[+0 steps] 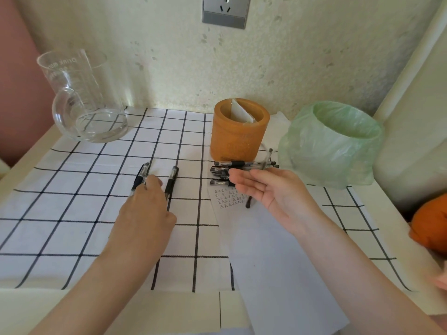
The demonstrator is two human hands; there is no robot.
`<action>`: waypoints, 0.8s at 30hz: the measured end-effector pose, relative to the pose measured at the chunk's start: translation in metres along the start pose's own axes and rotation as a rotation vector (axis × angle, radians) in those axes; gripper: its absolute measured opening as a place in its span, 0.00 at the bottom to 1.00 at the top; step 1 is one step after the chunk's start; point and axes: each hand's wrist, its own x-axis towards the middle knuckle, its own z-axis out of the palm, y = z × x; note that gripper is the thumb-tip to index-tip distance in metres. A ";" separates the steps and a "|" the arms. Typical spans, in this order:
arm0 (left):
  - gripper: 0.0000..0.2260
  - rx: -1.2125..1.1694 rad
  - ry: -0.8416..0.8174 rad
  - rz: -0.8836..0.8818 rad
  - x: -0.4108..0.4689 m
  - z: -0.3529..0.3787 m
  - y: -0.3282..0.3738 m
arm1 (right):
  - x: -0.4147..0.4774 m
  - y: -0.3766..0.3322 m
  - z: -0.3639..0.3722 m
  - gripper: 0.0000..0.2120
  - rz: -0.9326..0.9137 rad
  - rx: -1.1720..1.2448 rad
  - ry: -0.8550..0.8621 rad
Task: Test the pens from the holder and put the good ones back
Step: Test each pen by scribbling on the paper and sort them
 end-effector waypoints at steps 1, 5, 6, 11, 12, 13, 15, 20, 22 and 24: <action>0.20 -0.051 -0.003 -0.008 0.000 -0.001 0.001 | 0.000 0.001 0.000 0.09 -0.014 -0.032 0.014; 0.16 -0.142 -0.027 -0.003 -0.001 -0.003 0.006 | 0.002 0.004 -0.001 0.06 -0.045 -0.207 0.107; 0.14 -0.158 -0.033 0.005 -0.002 -0.003 0.007 | 0.002 0.004 -0.001 0.06 -0.050 -0.272 0.129; 0.11 -0.327 -0.055 0.086 -0.004 -0.004 0.013 | 0.006 0.008 -0.006 0.22 -0.171 -0.572 0.234; 0.10 -0.373 -0.073 0.105 -0.005 -0.006 0.014 | 0.005 0.007 -0.006 0.18 -0.198 -0.605 0.254; 0.10 -0.415 -0.100 0.125 -0.006 -0.008 0.016 | 0.005 0.007 -0.007 0.13 -0.213 -0.631 0.267; 0.09 -0.488 -0.165 0.184 -0.008 -0.009 0.021 | 0.002 0.005 -0.005 0.07 -0.213 -0.665 0.252; 0.10 -0.543 -0.260 0.243 -0.015 -0.005 0.027 | -0.004 0.000 -0.013 0.09 -0.229 -1.113 0.318; 0.10 -0.514 -0.266 0.252 -0.016 -0.003 0.027 | -0.011 -0.009 -0.024 0.10 -0.151 -1.482 0.404; 0.10 -0.501 -0.262 0.248 -0.016 -0.002 0.026 | -0.014 -0.017 -0.038 0.13 0.024 -1.619 0.456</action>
